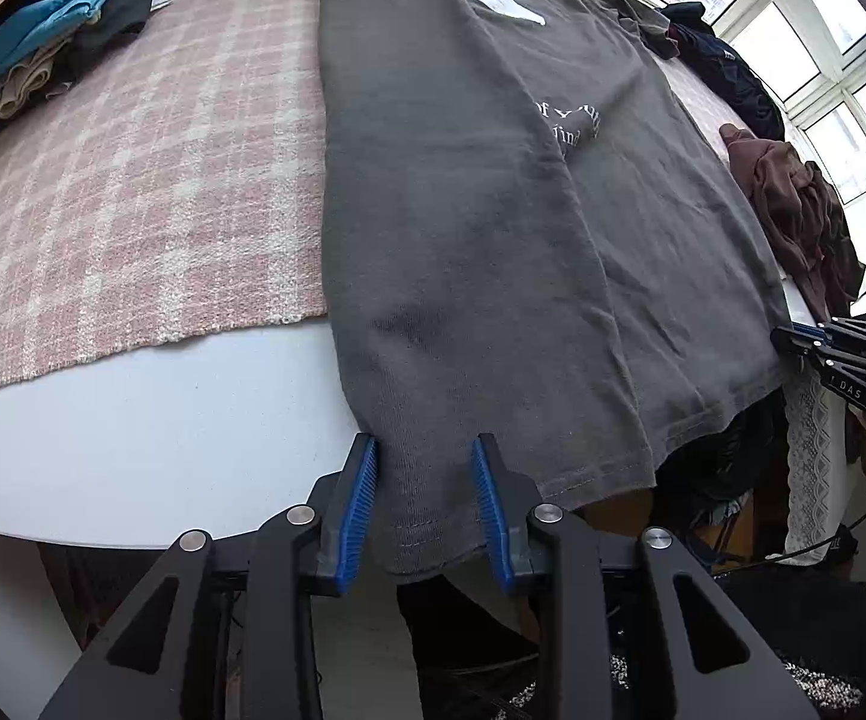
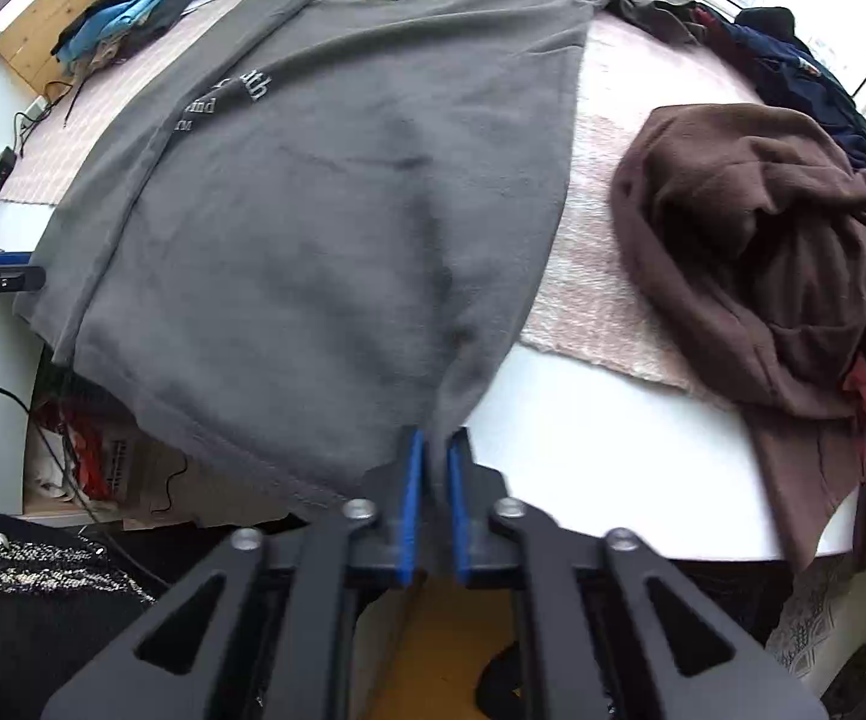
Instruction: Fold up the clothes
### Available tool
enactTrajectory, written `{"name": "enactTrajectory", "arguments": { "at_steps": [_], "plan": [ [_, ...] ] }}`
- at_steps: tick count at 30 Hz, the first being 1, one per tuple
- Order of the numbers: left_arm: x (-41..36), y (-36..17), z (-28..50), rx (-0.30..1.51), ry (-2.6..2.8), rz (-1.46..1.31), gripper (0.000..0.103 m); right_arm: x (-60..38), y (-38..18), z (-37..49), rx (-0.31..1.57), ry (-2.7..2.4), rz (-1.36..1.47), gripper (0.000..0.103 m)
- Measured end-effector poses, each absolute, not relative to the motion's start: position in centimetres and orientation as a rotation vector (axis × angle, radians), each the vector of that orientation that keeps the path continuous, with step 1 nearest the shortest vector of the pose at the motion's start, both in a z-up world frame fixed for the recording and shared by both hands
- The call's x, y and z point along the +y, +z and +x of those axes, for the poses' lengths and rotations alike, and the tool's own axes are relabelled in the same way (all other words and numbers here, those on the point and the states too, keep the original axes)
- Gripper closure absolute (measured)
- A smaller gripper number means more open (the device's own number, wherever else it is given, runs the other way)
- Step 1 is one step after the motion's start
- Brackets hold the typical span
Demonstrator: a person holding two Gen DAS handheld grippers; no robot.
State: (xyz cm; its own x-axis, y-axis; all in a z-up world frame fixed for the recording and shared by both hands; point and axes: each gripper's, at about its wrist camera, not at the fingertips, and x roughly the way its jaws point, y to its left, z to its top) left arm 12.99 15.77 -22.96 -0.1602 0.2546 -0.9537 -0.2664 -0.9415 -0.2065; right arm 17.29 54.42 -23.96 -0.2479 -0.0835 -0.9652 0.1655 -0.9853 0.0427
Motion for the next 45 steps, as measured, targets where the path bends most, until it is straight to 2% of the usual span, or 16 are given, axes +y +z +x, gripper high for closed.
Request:
{"name": "enactTrajectory", "arguments": {
  "at_steps": [1,8,13,16,20,23,31,33,34,35,40,45],
  "plan": [
    [15.9,-23.0,12.9,0.023,2.154,-1.772,0.099,54.8,-23.8,17.2,0.068,-2.357,1.838,0.099],
    [15.8,-19.7,13.7,0.022,2.17,-1.685,0.099,58.8,-18.6,20.0,-0.132,-2.386,1.776,0.1],
    [16.1,-23.0,13.5,0.048,2.139,-1.799,0.099,58.1,-24.4,21.8,0.019,-2.321,1.95,0.099],
    [16.1,-21.9,13.7,0.093,2.128,-1.781,0.094,57.9,-24.1,22.0,0.105,-2.269,1.994,0.097],
    [13.7,-18.5,13.6,0.085,2.16,-1.736,0.094,61.1,-19.7,22.0,-0.094,-2.316,1.979,0.095],
    [11.7,-14.8,11.3,0.068,2.233,-1.656,0.094,61.9,-13.8,20.2,-0.119,-2.439,1.83,0.095],
    [10.4,-4.9,-0.7,0.236,2.402,-1.304,0.092,53.9,-0.3,0.6,-0.104,-2.606,1.326,0.094],
    [10.5,-3.8,-4.1,0.218,2.404,-1.263,0.087,52.1,1.2,-4.5,-0.092,-2.582,1.254,0.076],
    [11.5,-4.1,-5.6,0.191,2.41,-1.251,0.088,50.9,0.9,-6.9,-0.072,-2.578,1.218,0.06],
    [12.5,-4.6,-6.9,0.168,2.414,-1.247,0.088,49.5,0.2,-9.2,-0.048,-2.572,1.196,0.055],
    [17.5,-11.5,-10.7,0.064,2.322,-1.383,0.086,42.6,-4.9,-21.3,0.071,-2.447,1.211,0.055],
    [19.5,-17.8,-11.0,0.027,2.242,-1.54,0.086,33.7,-12.2,-30.8,0.309,-2.353,1.246,0.055]
  ]
}}
